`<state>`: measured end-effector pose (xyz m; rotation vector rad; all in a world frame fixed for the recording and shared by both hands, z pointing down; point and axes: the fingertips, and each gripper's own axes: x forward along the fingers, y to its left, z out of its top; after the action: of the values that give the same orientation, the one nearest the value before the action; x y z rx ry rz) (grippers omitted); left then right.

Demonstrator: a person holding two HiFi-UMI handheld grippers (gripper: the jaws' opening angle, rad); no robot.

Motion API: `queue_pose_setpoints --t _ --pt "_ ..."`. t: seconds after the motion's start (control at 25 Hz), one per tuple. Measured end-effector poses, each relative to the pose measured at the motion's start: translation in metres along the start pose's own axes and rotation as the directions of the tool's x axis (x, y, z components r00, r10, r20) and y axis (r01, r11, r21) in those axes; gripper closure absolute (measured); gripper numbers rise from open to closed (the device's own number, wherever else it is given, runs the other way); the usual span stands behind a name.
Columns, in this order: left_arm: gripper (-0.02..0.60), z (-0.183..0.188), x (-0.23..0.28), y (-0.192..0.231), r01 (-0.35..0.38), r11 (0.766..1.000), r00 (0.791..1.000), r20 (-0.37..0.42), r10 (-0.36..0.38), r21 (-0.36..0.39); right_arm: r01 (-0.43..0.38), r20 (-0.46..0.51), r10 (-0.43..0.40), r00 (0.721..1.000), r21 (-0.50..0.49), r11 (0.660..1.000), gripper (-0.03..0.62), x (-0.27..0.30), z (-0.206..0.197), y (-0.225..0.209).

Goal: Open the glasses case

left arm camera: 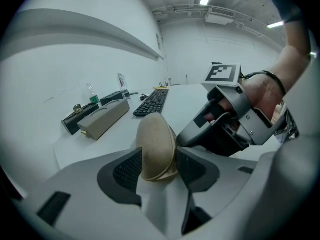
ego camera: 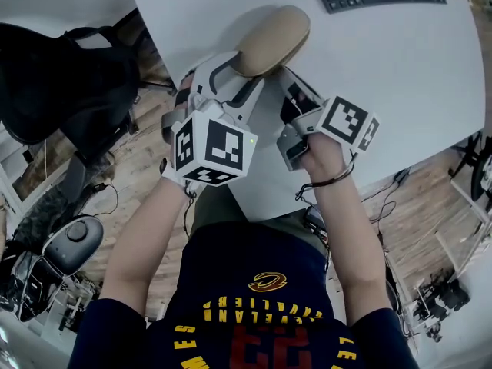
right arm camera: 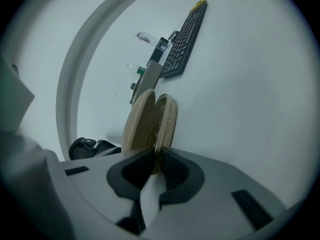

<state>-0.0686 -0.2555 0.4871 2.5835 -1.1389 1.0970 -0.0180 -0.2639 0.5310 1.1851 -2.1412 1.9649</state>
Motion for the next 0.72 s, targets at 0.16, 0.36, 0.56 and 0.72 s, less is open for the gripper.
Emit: queue_pose_setpoints --t 0.16,0.36,0.56,0.72 --pt "0.357 0.004 -0.009 -0.005 0.001 1.000 1.000 0.012 -0.001 -0.017 -0.005 0.005 0.005 1.000 0.020 1.000 0.546 -0.010 -0.006 -0.003" --pt "0.357 0.007 -0.016 0.002 -0.009 1.000 1.000 0.022 0.010 -0.024 0.014 -0.004 -0.014 1.000 0.017 1.000 0.546 -0.014 -0.010 -0.008" --pt "0.357 0.005 -0.031 0.002 -0.032 0.999 0.999 0.022 0.033 -0.027 0.028 -0.015 -0.027 1.000 0.009 1.000 0.546 -0.028 -0.026 -0.010" --pt "0.357 0.005 -0.041 -0.004 -0.037 0.999 0.999 0.020 0.037 -0.024 0.047 -0.027 -0.047 0.999 -0.007 0.999 0.551 -0.045 -0.040 -0.012"
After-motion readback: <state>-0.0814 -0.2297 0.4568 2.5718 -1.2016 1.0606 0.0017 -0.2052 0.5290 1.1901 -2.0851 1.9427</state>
